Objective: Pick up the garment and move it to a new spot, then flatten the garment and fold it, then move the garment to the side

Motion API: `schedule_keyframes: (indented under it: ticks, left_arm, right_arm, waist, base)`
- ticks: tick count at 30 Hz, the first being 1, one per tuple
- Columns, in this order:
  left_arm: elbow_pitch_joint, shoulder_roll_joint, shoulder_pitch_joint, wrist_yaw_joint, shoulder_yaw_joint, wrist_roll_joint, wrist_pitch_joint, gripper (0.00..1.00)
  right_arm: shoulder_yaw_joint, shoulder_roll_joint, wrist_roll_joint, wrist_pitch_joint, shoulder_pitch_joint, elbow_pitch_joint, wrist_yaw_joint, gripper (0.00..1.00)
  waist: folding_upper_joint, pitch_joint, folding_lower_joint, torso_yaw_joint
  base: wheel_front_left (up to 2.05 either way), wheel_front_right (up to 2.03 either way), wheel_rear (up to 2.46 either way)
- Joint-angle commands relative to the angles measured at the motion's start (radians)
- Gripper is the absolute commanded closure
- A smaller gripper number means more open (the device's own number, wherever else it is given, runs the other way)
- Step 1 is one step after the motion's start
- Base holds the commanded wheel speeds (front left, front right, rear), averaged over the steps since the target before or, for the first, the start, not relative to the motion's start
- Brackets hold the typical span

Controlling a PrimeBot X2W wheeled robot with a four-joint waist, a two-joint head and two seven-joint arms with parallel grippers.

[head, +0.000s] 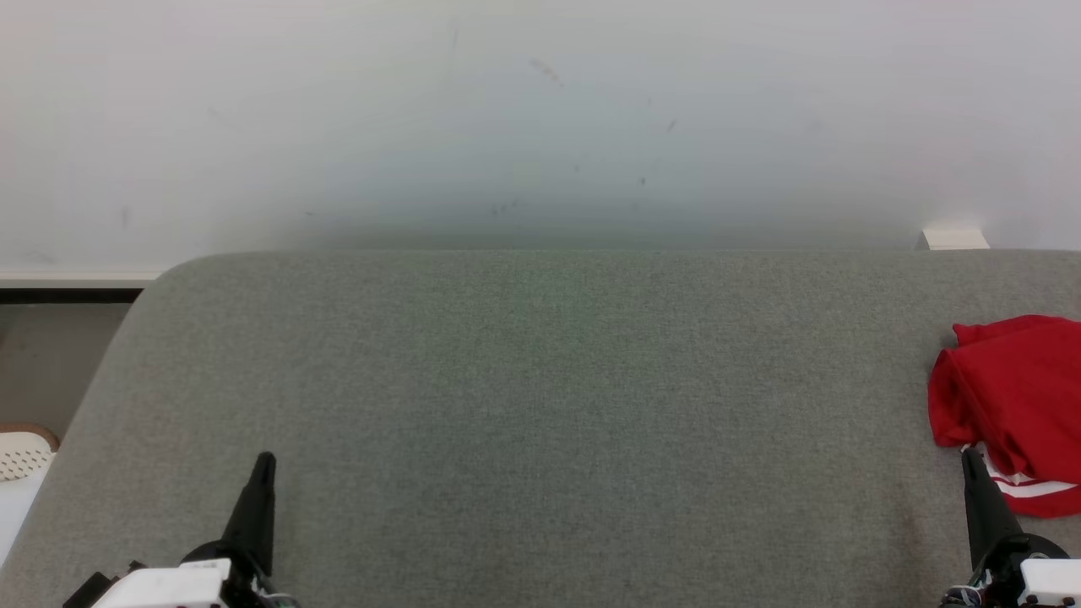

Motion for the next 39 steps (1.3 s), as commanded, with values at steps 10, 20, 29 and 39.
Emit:
schedule_keyframes:
  ticks: [10,20,29,39]
  left_arm:
    - [-0.003,0.006,-0.007,-0.006,0.002,-0.013,0.004,1.00]
    - [-0.003,0.006,-0.007,-0.006,0.002,-0.013,0.004,1.00]
    - [-0.003,0.006,-0.007,-0.006,0.002,-0.013,0.004,1.00]
    - [-0.003,0.006,-0.007,-0.006,0.002,-0.013,0.004,1.00]
  right_arm:
    - [-0.004,0.000,0.001,0.004,-0.012,-0.004,-0.002,1.00]
    - [-0.004,0.000,0.001,0.004,-0.012,-0.004,-0.002,1.00]
    - [-0.005,0.000,0.001,0.004,-0.012,-0.004,-0.002,1.00]
    - [-0.005,0.000,0.001,0.004,-0.012,-0.004,-0.002,1.00]
  waist:
    - [0.0000,0.000,0.0000,0.000]
    - [0.0000,0.000,0.0000,0.000]
    - [0.0000,0.000,0.0000,0.000]
    - [0.0000,0.000,0.0000,0.000]
  base:
    - [0.00,0.00,0.00]
    - [0.00,0.00,0.00]
    - [0.00,0.00,0.00]
    - [0.00,0.00,0.00]
